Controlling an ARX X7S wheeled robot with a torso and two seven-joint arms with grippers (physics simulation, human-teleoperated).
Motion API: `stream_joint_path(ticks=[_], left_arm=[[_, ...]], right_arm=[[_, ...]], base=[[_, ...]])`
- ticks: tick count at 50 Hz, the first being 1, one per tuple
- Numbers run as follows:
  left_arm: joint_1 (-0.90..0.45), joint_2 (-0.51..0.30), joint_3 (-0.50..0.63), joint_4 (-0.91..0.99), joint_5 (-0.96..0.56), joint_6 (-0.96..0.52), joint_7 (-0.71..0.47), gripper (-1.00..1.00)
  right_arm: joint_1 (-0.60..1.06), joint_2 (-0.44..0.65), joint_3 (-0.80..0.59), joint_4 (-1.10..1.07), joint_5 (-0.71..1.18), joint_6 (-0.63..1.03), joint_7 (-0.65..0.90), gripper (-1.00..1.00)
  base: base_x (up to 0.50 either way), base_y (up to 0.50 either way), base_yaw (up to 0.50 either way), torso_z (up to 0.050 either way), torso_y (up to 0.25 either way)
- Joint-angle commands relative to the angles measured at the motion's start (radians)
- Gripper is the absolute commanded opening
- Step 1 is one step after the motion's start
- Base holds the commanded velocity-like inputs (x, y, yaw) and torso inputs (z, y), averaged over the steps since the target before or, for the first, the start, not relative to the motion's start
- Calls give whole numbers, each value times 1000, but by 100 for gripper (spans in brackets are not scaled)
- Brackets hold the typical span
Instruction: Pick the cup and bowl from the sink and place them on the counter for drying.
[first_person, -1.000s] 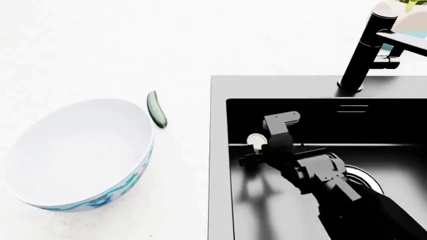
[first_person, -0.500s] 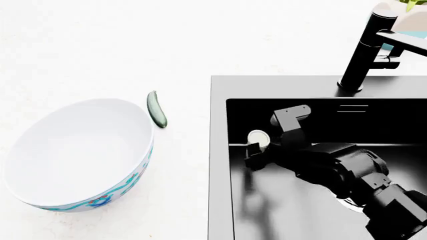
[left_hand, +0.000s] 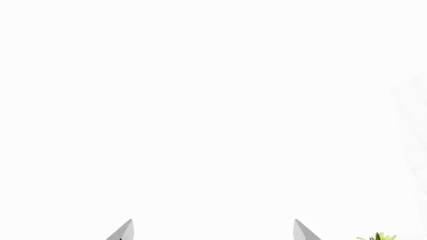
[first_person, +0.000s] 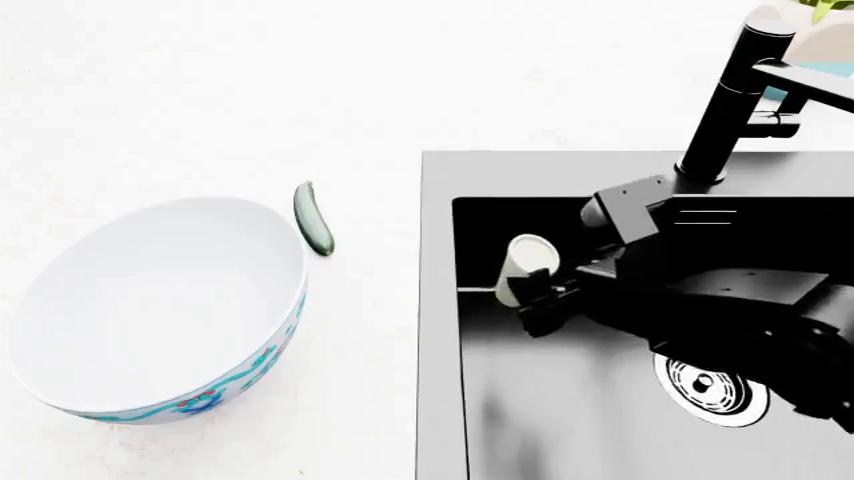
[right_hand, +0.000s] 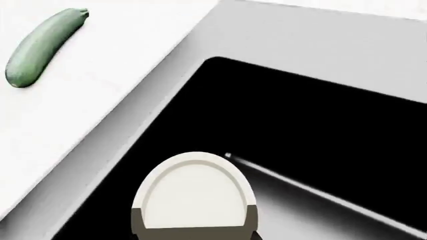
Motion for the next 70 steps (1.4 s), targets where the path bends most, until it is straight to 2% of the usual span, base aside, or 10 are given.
stream_joint_path(ticks=[1,21,34,46,70], left_arm=[[-5,2,11,-1,8,3,2,100],[10,23,-3,0,32,-12,29,100],[3,17,8,1,27,-5,22,100],[-6,6,15,1,15,4,11,100],[-12,-3,17,-3,12,7,11,100]], right_arm=[[25,72,43,-120,45,17,-32,-100],[181,91,83,-191,121,112,-105,-100],[367,100,96,-245,218,276,-139,-100],[511,51,108,-255,293,370,-176,-100],[651,-49,64,-229,338,491,-237,-100]], base=[[0,0,0,0,0],[0,0,0,0,0],[0,0,0,0,0],[0,0,0,0,0],[0,0,0,0,0]])
